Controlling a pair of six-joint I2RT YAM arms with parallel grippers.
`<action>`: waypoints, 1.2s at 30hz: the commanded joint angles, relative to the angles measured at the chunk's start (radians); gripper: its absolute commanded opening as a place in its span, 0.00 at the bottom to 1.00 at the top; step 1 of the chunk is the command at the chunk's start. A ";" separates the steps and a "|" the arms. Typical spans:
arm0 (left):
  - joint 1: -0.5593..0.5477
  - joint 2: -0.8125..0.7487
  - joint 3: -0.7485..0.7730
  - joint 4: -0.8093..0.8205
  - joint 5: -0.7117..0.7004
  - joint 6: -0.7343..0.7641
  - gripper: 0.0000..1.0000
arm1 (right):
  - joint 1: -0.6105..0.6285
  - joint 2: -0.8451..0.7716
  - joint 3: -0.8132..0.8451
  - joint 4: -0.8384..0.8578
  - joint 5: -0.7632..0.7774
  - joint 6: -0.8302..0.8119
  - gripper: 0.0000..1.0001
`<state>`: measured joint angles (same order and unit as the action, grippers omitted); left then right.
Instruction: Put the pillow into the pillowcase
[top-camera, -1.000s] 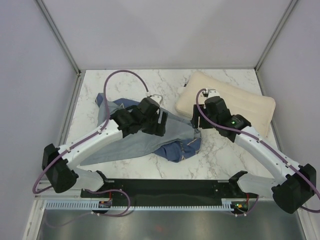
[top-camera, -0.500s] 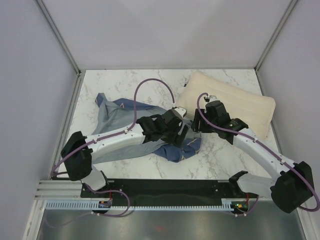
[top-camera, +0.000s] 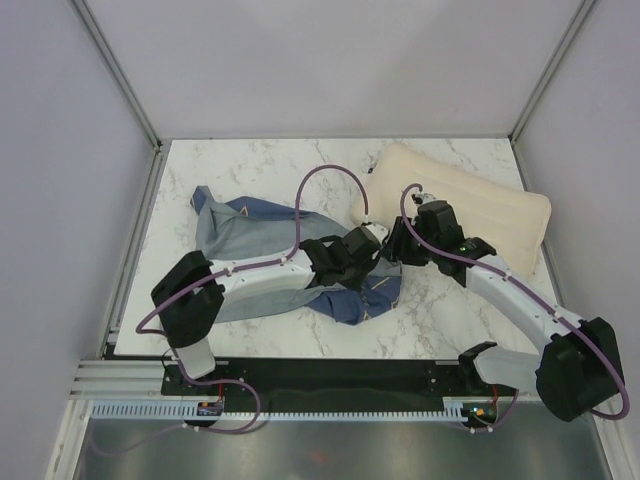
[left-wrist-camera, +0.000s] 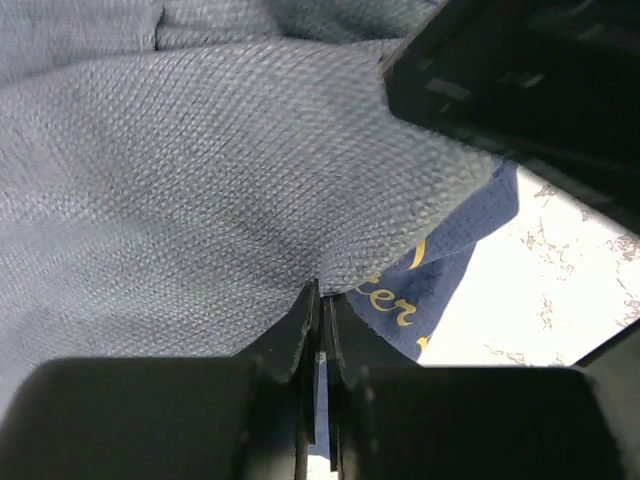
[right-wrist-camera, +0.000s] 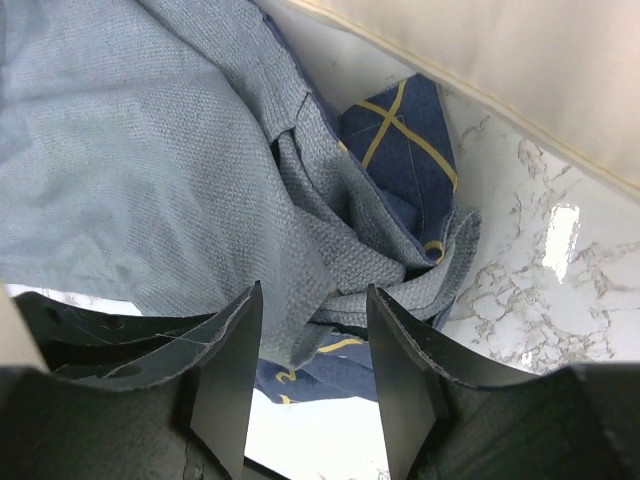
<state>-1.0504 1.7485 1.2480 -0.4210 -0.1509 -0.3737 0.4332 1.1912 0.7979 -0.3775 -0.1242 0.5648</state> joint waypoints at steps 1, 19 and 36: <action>0.006 -0.055 -0.042 0.047 -0.032 0.032 0.02 | -0.014 -0.033 -0.005 0.042 -0.015 0.007 0.54; 0.101 -0.869 -0.226 -0.258 0.002 -0.059 0.02 | -0.033 -0.031 -0.072 0.164 -0.299 -0.066 0.69; 0.286 -0.866 -0.239 -0.288 0.056 -0.047 0.02 | 0.182 0.099 -0.131 0.312 -0.342 0.037 0.80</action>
<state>-0.7841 0.9005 0.9863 -0.7063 -0.0921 -0.4068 0.6121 1.2896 0.6746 -0.1364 -0.4519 0.5735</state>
